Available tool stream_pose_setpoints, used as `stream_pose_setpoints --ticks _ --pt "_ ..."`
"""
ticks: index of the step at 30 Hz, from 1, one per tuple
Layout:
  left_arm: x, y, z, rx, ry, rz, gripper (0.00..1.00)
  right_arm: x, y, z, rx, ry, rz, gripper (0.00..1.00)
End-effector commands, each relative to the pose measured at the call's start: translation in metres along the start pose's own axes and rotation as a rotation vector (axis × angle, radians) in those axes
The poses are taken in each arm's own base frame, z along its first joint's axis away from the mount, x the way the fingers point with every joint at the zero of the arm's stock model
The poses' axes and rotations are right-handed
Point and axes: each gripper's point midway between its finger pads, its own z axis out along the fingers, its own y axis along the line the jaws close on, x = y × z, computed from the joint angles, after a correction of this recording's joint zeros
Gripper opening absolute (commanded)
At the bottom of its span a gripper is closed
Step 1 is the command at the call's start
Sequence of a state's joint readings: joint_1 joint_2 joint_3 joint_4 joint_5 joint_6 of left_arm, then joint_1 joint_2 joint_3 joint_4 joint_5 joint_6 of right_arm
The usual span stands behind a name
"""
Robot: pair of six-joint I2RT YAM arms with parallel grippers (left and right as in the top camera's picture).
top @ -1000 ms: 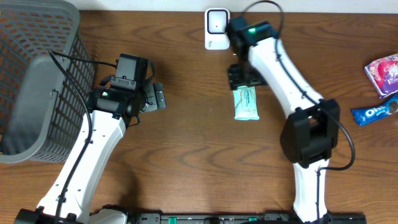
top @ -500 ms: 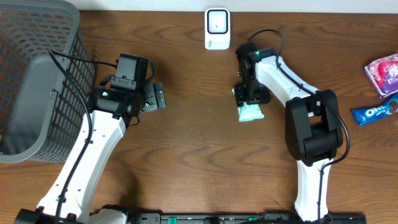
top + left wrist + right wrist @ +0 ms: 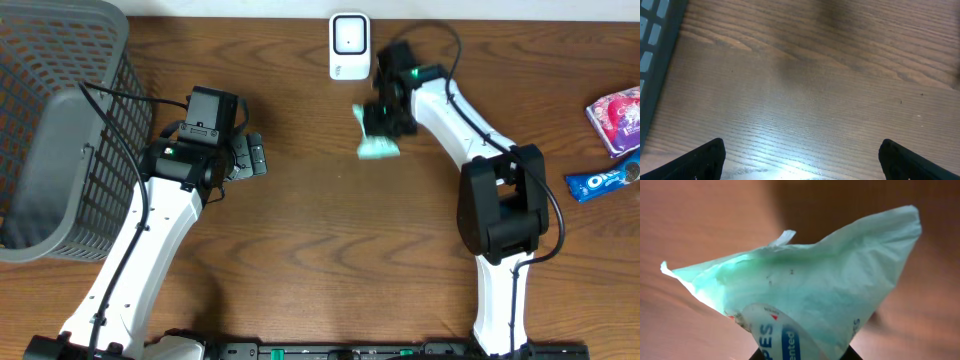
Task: Scan the item barcode
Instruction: 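Carry the wipes pack to the right edge of the table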
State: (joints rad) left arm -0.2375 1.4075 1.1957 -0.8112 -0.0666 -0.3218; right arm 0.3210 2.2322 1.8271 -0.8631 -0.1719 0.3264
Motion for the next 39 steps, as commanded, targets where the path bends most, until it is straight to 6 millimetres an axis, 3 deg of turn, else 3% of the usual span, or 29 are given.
stream_pose_setpoints --ticks 1,6,12,17,23,26,31,33,34,39 --pt "-0.002 0.002 0.000 -0.013 -0.005 -0.015 0.98 -0.058 0.033 -0.039 -0.089 -0.201 0.025 0.01" --pt "-0.002 0.002 0.000 -0.013 -0.005 -0.015 0.98 -0.110 0.051 -0.061 -0.181 -0.415 0.126 0.01" --pt "-0.002 0.002 0.000 -0.013 -0.005 -0.015 0.98 -0.150 0.062 -0.066 -0.227 -0.597 0.206 0.01" --pt "-0.002 0.002 0.000 -0.013 -0.005 -0.015 0.98 -0.161 0.063 -0.057 -0.243 -0.643 0.247 0.02" --pt "-0.002 0.002 0.000 -0.013 -0.005 -0.015 0.98 -0.160 0.047 -0.055 -0.213 -0.625 0.254 0.04" --pt "-0.002 0.002 0.000 -0.013 -0.005 -0.015 0.98 -0.162 0.021 -0.073 -0.172 -0.608 0.288 0.01" --pt "-0.002 0.002 0.000 -0.013 -0.005 -0.015 0.98 -0.160 -0.047 -0.124 -0.082 -0.613 0.389 0.01" --pt "-0.002 0.002 0.000 -0.013 -0.005 -0.015 0.98 -0.151 -0.092 -0.148 0.023 -0.618 0.461 0.01" --pt "-0.002 0.002 0.000 -0.013 -0.005 -0.015 0.98 -0.135 -0.142 -0.169 0.174 -0.615 0.536 0.01" --pt "-0.002 0.002 0.000 -0.013 -0.005 -0.015 0.98 -0.076 -0.250 -0.203 0.553 -0.529 0.680 0.02"
